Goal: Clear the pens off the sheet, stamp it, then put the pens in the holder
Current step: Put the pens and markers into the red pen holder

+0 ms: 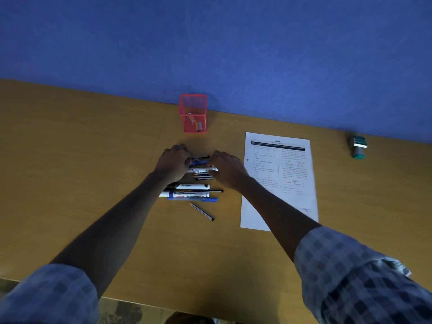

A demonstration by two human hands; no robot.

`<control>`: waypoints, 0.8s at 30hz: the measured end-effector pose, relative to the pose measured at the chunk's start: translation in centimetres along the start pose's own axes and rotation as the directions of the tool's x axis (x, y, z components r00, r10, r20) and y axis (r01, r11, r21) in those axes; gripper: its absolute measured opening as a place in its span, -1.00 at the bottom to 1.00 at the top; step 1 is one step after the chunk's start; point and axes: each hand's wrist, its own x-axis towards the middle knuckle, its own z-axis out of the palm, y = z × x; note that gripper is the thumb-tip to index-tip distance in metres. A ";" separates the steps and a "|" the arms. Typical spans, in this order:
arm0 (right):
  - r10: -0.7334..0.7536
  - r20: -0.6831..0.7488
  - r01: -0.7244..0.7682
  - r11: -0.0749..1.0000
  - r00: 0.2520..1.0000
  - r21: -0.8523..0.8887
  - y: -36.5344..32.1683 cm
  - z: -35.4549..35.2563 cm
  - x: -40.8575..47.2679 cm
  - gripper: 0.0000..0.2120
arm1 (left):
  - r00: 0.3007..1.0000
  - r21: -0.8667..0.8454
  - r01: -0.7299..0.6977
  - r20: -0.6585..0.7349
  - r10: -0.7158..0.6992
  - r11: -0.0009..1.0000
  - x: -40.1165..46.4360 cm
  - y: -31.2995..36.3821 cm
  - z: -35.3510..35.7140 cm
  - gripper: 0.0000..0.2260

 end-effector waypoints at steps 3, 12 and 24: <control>-0.011 0.010 0.011 1.000 1.000 0.010 0.0 0.0 0.1 -0.77 | 0.998 -0.084 0.061 0.019 -0.059 0.995 0.2 0.0 -0.1 -0.79; -0.019 -0.050 0.026 0.989 0.999 0.145 1.0 0.2 0.1 -0.81 | 0.982 -0.329 0.099 -0.118 -0.145 0.939 0.0 -0.5 -1.2 -0.85; 0.089 -0.246 0.049 0.862 0.965 0.505 1.5 -1.8 1.7 -0.83 | 0.891 -0.824 -0.042 -0.286 -0.353 0.564 3.5 1.0 -6.8 -0.93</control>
